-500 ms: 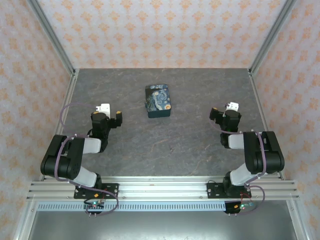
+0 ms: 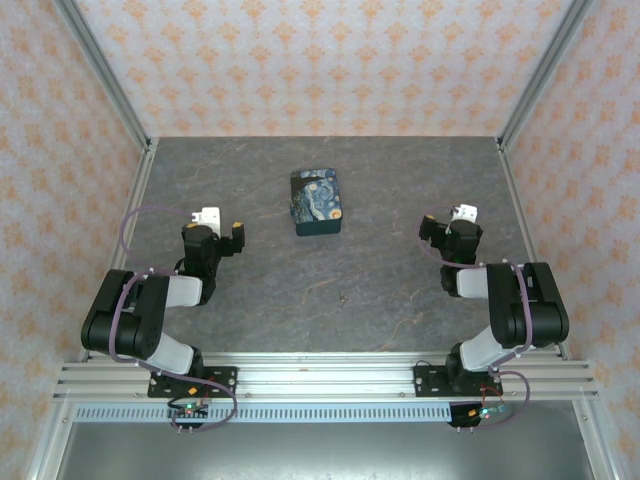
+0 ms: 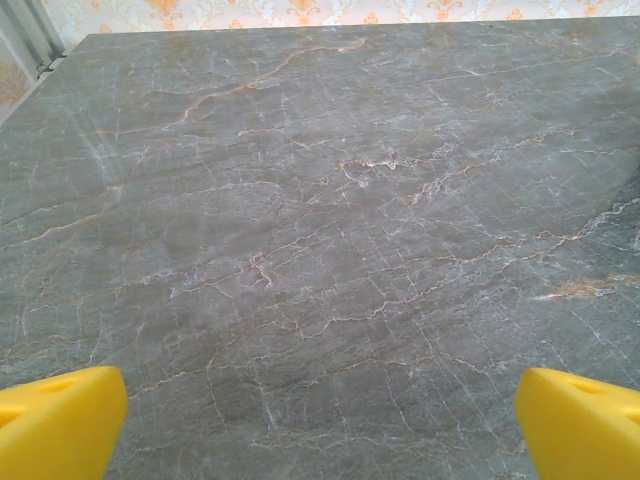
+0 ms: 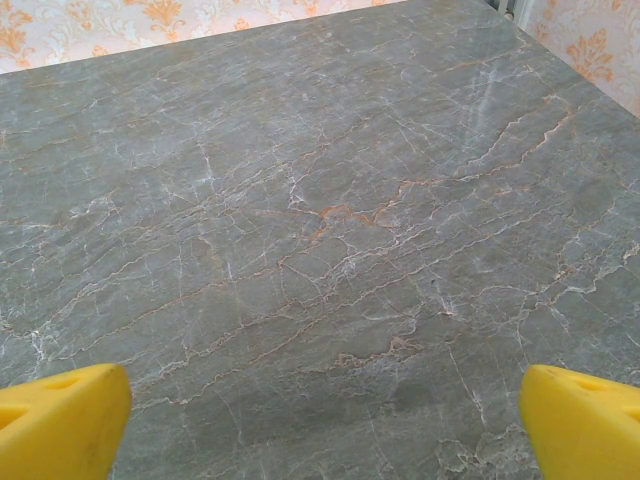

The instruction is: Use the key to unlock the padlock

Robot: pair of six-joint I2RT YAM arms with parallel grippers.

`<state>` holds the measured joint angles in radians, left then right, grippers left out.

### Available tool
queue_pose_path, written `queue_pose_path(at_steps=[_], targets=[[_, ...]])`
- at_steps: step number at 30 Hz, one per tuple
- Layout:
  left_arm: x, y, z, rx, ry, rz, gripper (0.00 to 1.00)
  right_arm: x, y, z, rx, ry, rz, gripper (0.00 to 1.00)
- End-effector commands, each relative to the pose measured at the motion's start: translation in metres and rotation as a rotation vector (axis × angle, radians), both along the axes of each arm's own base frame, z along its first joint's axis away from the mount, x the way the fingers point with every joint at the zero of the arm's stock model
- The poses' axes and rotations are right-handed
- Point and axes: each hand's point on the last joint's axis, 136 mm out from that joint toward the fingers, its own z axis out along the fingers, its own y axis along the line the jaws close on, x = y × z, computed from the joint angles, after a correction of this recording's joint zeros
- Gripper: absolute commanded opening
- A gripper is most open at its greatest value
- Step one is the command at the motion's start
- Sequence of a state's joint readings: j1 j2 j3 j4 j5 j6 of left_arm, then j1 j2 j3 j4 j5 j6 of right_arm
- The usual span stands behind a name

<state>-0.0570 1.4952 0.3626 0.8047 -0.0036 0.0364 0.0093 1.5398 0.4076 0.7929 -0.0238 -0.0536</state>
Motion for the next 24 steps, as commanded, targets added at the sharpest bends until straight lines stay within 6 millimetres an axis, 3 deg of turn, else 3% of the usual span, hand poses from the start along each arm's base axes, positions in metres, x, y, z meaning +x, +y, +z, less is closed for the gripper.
queue_pose_path(at_steps=[1, 24], targets=[[0.005, 0.0006, 0.0127, 0.019, -0.039, -0.006, 1.0, 0.0016, -0.0009, 0.0078, 0.011, -0.026, -0.001, 0.99], [0.0058, 0.0015, 0.0127, 0.02, -0.036, 0.002, 1.0, 0.0017, -0.0003, 0.0075, 0.012, -0.025, 0.0, 0.99]])
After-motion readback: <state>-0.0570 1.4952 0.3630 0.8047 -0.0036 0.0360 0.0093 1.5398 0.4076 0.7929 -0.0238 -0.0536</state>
